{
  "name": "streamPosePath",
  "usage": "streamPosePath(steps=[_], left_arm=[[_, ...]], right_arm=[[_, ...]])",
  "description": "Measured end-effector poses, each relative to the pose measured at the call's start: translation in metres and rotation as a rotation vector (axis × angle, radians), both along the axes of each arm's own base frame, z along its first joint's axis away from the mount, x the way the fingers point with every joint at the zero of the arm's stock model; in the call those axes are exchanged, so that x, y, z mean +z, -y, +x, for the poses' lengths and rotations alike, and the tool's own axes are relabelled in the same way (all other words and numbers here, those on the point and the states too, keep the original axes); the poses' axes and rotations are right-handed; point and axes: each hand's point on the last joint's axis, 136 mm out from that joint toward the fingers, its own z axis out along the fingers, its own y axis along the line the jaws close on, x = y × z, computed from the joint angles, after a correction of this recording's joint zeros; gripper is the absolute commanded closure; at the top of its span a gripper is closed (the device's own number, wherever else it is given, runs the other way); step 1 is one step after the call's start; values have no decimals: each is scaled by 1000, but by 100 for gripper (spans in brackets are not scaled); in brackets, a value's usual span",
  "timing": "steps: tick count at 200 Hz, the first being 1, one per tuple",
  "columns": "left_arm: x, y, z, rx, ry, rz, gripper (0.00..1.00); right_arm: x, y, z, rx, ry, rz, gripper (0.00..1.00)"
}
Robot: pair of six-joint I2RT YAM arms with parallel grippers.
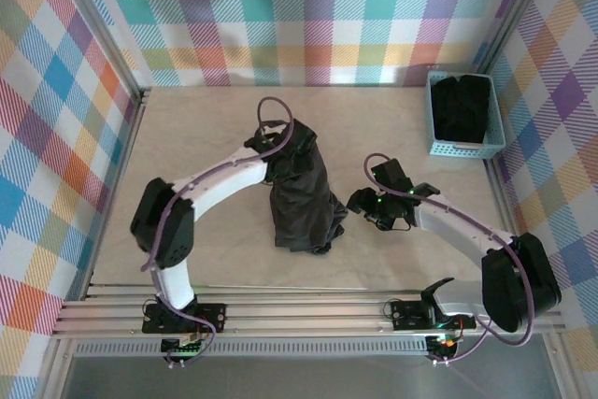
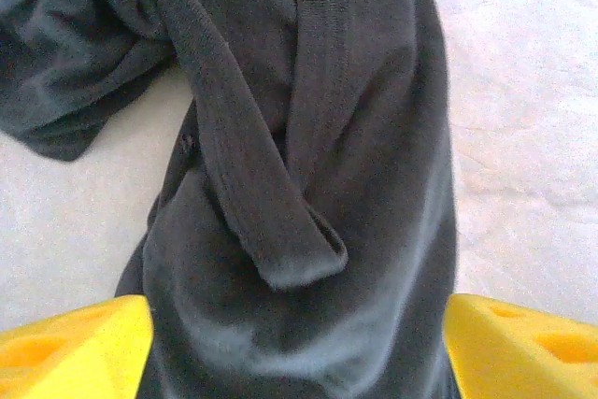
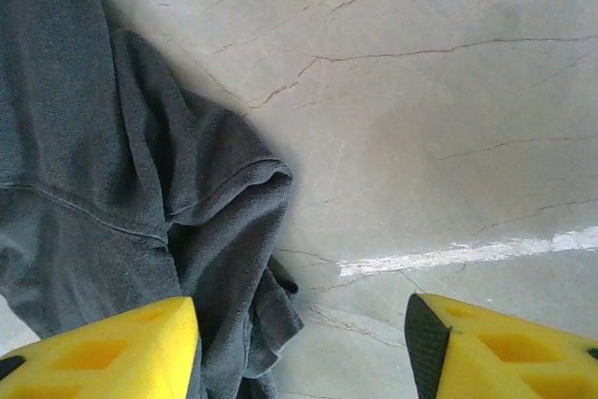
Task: Fold and stack the t-shirts
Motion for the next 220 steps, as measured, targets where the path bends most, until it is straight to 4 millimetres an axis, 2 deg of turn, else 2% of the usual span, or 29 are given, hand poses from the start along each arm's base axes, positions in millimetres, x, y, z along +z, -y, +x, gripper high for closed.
streamPosePath(steps=[21,46,71,87,99,119,135,150,160,184,197,212,220], left_arm=[[-30,-8,10,2,-66,70,29],[-57,-12,17,-11,-125,127,55],[-64,-13,17,-39,-137,151,72],[-62,-13,19,-38,-126,149,92],[-60,-16,19,-41,-105,150,98],[-46,-27,13,-30,-77,139,100],[-27,-34,11,-19,-46,115,100],[-5,-42,13,1,2,78,100],[9,-49,14,16,30,56,100],[35,-70,12,55,74,13,100],[47,-82,13,80,89,-22,100],[60,-98,16,111,101,-65,100],[66,-108,18,132,109,-87,100]], right_arm=[[2,-1,0,-12,4,15,39],[-3,-4,-2,-32,-16,43,43],[-16,-12,-2,-70,-73,84,50],[-31,-19,-4,-86,-123,103,54],[-41,-26,-7,-93,-162,111,58],[-52,-39,-13,-91,-208,126,60],[-55,-47,-15,-97,-220,143,70],[-57,-52,-14,-122,-224,176,90],[-61,-54,-15,-133,-228,190,100],[-59,-47,-13,-175,-207,193,100],[-51,-40,-11,-183,-177,171,100],[-31,-29,0,-185,-117,149,100],[-14,-21,12,-190,-65,137,100]])
